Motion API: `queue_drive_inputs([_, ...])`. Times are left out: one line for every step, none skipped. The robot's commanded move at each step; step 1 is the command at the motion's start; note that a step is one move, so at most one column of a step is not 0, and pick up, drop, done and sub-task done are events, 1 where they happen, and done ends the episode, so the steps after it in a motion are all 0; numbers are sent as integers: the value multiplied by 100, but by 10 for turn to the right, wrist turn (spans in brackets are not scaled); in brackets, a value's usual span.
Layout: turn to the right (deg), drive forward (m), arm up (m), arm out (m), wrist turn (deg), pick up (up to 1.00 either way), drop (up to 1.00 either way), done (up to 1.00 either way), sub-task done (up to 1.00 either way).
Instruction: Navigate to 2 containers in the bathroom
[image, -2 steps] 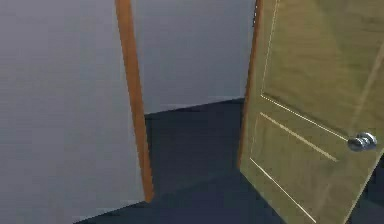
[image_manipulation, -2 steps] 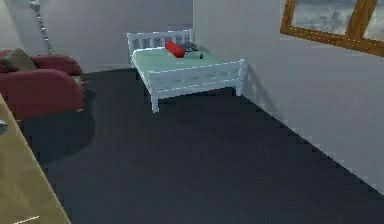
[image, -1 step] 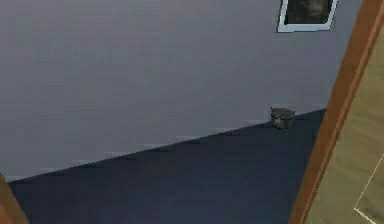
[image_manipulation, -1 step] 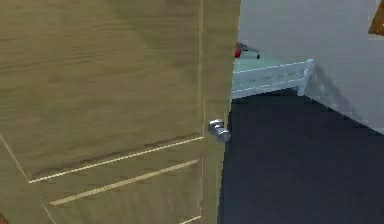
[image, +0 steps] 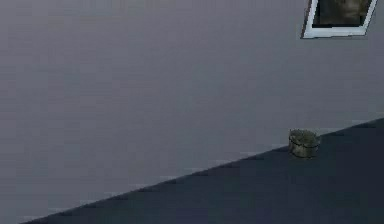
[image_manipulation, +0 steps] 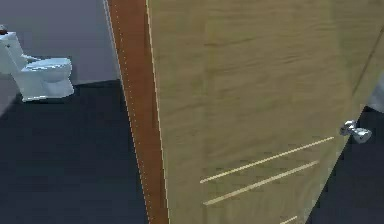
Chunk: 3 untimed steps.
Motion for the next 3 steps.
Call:
queue_drive_inputs([300, 0, 0, 0, 0, 0, 0, 0, 0])
queue_drive_inputs([0, 40, 0, 0, 0, 0, 0, 0, 0])
queue_drive_inputs([150, 0, 0, 0, 0, 0, 0, 0, 0])
